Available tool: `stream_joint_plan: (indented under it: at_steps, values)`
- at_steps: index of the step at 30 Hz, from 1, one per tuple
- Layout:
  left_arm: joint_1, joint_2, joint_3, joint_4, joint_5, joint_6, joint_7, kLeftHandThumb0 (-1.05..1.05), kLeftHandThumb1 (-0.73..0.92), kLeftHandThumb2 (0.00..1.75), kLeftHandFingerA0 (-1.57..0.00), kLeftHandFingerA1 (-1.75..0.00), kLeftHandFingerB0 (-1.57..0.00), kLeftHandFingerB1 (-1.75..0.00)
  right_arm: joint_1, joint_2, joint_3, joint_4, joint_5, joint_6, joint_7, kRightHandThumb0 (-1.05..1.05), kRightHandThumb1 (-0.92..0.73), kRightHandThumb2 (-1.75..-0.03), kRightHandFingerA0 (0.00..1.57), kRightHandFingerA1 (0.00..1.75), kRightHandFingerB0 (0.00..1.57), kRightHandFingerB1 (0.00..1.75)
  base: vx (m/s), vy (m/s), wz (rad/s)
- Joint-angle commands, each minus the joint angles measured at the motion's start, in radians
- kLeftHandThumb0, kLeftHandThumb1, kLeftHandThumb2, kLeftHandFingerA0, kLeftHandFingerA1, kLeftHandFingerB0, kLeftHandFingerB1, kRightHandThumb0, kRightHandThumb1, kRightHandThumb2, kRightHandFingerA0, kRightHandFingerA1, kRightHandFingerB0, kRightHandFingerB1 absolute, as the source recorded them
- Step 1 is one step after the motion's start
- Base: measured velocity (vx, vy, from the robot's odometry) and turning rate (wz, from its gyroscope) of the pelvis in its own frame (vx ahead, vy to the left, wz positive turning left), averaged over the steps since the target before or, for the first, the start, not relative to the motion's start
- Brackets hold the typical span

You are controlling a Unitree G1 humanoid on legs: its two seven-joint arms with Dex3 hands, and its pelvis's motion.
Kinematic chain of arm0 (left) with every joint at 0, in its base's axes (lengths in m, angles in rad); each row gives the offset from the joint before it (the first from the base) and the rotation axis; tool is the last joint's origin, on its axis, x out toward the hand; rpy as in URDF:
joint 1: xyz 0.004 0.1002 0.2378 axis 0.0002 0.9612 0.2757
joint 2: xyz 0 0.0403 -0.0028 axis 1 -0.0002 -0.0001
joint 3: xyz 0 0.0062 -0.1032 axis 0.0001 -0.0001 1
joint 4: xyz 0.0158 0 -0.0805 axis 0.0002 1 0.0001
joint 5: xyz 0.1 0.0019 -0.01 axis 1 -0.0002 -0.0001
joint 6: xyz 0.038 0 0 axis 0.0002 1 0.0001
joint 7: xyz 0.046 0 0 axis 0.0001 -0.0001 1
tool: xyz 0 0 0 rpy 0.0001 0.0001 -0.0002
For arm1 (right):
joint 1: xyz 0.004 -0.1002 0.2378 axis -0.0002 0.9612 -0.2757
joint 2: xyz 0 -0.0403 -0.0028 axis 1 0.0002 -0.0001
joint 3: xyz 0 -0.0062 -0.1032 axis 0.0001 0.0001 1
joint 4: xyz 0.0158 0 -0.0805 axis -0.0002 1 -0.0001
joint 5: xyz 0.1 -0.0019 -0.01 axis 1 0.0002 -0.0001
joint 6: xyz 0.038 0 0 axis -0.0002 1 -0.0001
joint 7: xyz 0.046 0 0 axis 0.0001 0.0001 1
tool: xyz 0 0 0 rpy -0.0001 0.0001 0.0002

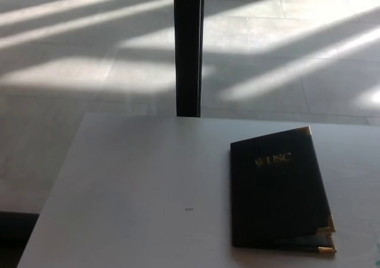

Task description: There is a diary kept infront of the robot and the robot uses its right hand to grab its cover and puses it to the left to open it.

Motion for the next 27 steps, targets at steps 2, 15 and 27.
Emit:
stream_joint_plan:
  at_steps: [2, 15, 27]
  values:
    - [-0.093, 0.079, 0.231, 0.094, -0.213, 0.012, 0.11, -0.89, 0.91, 1.63, -0.36, -1.12, -0.03, -0.89, -0.059, -0.028, -0.357, -0.222, 0.376, 0.079, -0.132, -0.88, -0.92, -0.72, 0.46, 0.83, 0.29, 0.77, 0.0, 0.0, 0.0]
    - [-0.103, 0.076, 0.278, 0.102, -0.197, 0.015, 0.101, -0.93, 0.91, 1.65, -0.39, -1.17, -0.01, -0.91, -0.33, -0.144, -0.491, -0.422, 0.445, 0.243, -0.263, -0.89, -0.92, -0.69, 0.58, 0.71, 0.42, 0.77, 0.0, 0.0, 0.0]
    - [-0.096, 0.078, 0.29, 0.124, -0.205, 0.003, 0.108, -0.93, 0.92, 1.65, -0.37, -1.15, -0.15, -0.98, -0.377, -0.125, -0.498, -0.365, 0.424, 0.329, -0.27, -0.92, -0.91, -0.72, 0.46, 0.58, 0.29, 0.57, 0.0, 0.0, 0.0]
